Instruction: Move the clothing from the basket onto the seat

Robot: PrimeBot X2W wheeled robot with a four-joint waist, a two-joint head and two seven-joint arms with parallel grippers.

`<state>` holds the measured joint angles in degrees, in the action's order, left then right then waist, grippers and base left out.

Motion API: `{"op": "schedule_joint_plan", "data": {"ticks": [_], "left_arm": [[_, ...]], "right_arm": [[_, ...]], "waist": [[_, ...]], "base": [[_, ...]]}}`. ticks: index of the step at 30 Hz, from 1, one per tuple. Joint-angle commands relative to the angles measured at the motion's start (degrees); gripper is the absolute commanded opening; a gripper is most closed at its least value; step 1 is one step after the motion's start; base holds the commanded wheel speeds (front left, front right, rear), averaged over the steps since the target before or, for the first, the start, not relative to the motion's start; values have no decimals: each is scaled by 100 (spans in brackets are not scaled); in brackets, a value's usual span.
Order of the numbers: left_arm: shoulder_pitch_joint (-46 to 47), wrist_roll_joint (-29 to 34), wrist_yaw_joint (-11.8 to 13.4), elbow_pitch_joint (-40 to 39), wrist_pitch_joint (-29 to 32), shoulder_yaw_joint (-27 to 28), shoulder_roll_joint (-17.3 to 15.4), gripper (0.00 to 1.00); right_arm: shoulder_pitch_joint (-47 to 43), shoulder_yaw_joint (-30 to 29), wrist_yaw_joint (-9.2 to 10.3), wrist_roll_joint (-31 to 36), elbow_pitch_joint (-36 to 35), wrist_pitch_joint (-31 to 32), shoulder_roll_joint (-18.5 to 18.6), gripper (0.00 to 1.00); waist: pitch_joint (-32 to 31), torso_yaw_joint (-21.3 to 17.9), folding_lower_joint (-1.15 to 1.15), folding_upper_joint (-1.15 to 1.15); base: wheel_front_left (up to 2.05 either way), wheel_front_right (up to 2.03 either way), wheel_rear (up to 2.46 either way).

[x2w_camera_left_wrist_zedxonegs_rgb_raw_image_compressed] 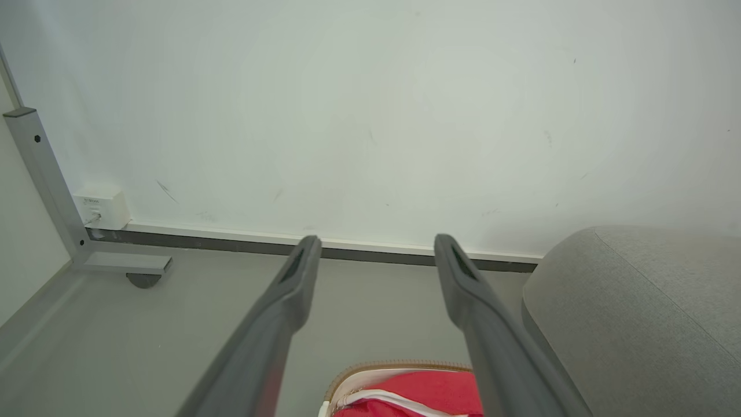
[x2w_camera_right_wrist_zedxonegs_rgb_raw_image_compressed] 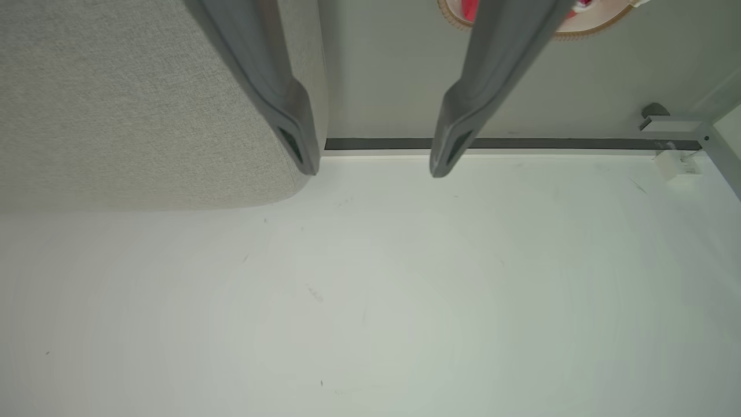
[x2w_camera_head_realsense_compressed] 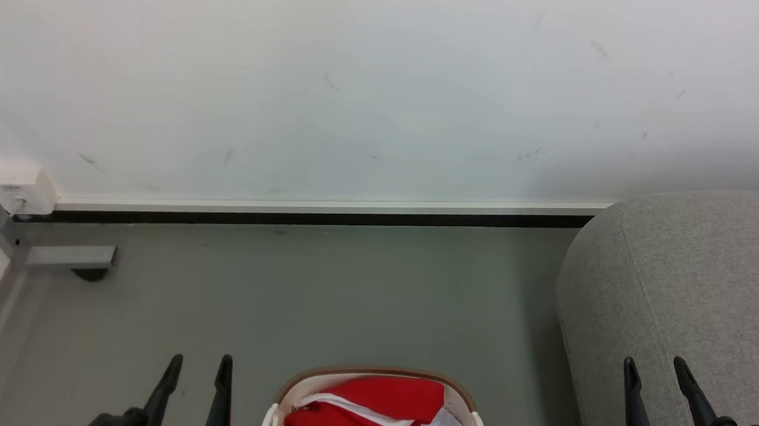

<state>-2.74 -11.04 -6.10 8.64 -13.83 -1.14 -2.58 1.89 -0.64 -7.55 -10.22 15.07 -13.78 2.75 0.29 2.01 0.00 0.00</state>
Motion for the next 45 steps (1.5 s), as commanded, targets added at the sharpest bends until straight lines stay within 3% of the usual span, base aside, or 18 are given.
{"op": "schedule_joint_plan", "data": {"ticks": [1, 10, 31, 37, 45], "left_arm": [[-62, 128, -29, -10, -52, -3, -51, 100], [-70, 324, -30, -3, -151, -31, -51, 100], [-80, 273, -70, 63, -135, -29, -48, 100], [123, 436, -89, 143, -135, -174, -47, 100], [828, 633, -134, 942, -134, -780, -160, 100]], "right_arm": [[-45, -1, 11, 96, 23, -65, 20, 100], [-65, 59, 12, 318, 82, -152, 24, 100], [15, 125, 12, 47, 162, -146, 23, 100], [190, 129, 12, 52, 14, -146, 23, 100], [558, 24, 12, 208, -351, -138, 22, 100]], "waist": [[4, 0, 0, 0], [4, 2, 0, 0], [36, -138, 0, 0], [279, -366, 0, 0], [973, -705, 0, 0]], "base": [[0, 0, 0], [0, 0, 0], [0, 0, 0], [0, 0, 0], [0, 0, 0]]}}
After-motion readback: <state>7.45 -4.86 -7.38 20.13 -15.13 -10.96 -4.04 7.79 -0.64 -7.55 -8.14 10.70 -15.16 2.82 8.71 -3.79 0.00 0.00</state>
